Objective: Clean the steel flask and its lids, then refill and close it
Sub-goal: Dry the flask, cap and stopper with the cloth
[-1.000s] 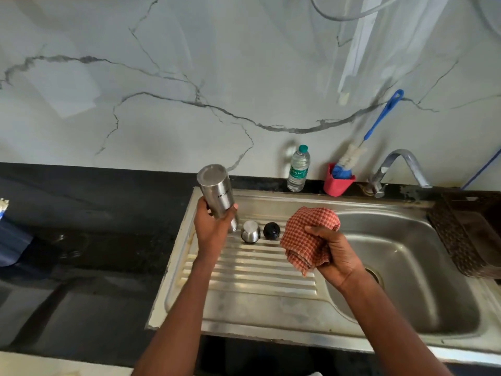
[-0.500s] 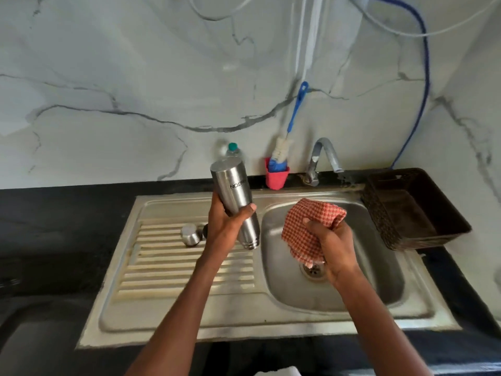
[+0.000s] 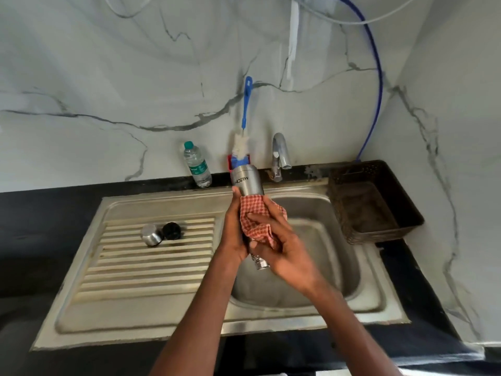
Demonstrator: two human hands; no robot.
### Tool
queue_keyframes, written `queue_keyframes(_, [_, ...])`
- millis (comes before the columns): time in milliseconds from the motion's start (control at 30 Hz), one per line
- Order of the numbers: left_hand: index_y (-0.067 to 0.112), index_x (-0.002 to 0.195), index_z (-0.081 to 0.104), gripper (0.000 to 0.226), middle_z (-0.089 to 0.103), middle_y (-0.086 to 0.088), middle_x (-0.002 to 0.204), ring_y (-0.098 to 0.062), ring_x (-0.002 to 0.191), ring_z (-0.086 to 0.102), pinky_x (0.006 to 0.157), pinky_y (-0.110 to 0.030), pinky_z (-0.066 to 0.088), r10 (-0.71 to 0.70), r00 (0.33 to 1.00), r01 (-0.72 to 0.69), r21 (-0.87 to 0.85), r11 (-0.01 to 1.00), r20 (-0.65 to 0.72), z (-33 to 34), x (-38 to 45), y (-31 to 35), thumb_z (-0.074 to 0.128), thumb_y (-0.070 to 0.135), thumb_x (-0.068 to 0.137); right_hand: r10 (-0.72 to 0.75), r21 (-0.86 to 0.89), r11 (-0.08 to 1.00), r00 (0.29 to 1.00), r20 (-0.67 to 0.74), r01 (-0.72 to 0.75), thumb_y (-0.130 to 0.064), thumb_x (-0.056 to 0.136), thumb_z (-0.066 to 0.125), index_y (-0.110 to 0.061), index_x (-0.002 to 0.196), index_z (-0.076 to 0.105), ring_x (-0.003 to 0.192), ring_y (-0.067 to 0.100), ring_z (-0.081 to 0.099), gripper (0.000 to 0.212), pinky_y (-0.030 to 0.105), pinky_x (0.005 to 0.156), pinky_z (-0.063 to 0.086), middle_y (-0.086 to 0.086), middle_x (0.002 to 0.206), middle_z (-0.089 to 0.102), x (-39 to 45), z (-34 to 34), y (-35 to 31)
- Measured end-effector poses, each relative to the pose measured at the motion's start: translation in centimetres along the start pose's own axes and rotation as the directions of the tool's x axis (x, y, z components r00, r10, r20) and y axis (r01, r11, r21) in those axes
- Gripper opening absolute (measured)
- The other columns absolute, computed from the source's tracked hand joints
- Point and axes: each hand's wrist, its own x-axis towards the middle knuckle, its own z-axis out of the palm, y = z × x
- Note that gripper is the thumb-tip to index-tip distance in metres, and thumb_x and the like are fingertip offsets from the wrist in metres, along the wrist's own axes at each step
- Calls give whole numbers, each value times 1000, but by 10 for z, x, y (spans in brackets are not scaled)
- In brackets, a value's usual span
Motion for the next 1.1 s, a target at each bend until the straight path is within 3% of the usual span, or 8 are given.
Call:
queue_keyframes(133, [0, 102, 66, 74, 72, -16, 81, -28, 74, 75, 68, -37, 64, -4, 999, 3, -36, 999, -33, -6, 2, -8, 41, 69, 103, 189, 160, 967, 979, 77, -199, -48, 101, 58, -32, 123, 75, 147, -9, 29, 33, 8, 108, 34, -31, 161, 30, -3, 3, -6])
queue_keyframes(300, [4, 143, 59, 62, 65, -22, 134, -35, 125, 65, 116, -49, 47, 186, 982, -184, 87, 979, -17, -11, 2, -5, 51, 54, 107, 158, 7, 987, 984, -83, -158, -35, 108, 46, -46, 146, 50, 150, 0, 26, 41, 34, 122, 31, -25, 165, 23, 30, 25, -2])
queue_keyframes(400, [13, 154, 51, 55, 60, -17, 149, -31, 142, 55, 123, -49, 38, 286, 957, -290, 197, 937, 48, -8, -1, 2, 40, 47, 112, 97, -94, 990, 987, -128, -109, -32, 110, 38, -42, 161, 24, 156, 3, 13, 53, 40, 125, 20, -17, 170, 14, 64, 21, -16])
queue_keyframes(467, [17, 157, 47, 56, 59, -15, 151, -29, 143, 54, 123, -49, 37, 308, 949, -315, 262, 912, 72, -10, 0, 14, 39, 49, 112, 66, -153, 985, 990, -124, -84, -32, 112, 35, -39, 164, 11, 155, -4, 5, 58, 29, 124, 13, -16, 172, 7, 77, 21, -26])
queue_keyframes(567, [13, 155, 49, 62, 62, -18, 146, -35, 138, 58, 113, -46, 48, 303, 951, -309, 310, 899, 68, -16, 2, 39, 40, 56, 111, -53, -333, 942, 998, -35, 38, -31, 113, 32, -38, 165, 5, 153, -8, -8, 59, 16, 123, 7, -18, 171, -11, 57, 36, -33])
queue_keyframes(700, [2, 124, 63, 66, 80, -15, 94, -24, 84, 79, 68, -30, 63, 193, 981, -190, 248, 950, 13, -23, -1, 58, 23, 53, 112, -50, -551, 834, 999, -12, 35, -40, 111, 26, -44, 163, 5, 159, 12, -12, 57, 42, 129, 9, -21, 169, -20, 28, 67, -30])
queue_keyframes(933, [18, 148, 54, 46, 67, -5, 142, -22, 136, 61, 113, -34, 49, 286, 948, -317, 361, 877, 137, -32, 0, 61, 27, 38, 116, -100, -562, 827, 972, -212, -37, -41, 110, 25, -39, 164, 19, 160, 21, -9, 54, 54, 129, 13, -10, 173, -3, 108, 65, -45])
queue_keyframes(1100, [8, 141, 62, 63, 71, -16, 133, -32, 125, 68, 107, -41, 54, 321, 947, -315, 295, 902, 29, -37, 0, 74, 31, 55, 113, -100, -367, 929, 988, -116, 50, -34, 113, 31, -41, 163, 17, 159, 9, 1, 53, 48, 128, 22, -17, 172, -6, 93, 75, -45])
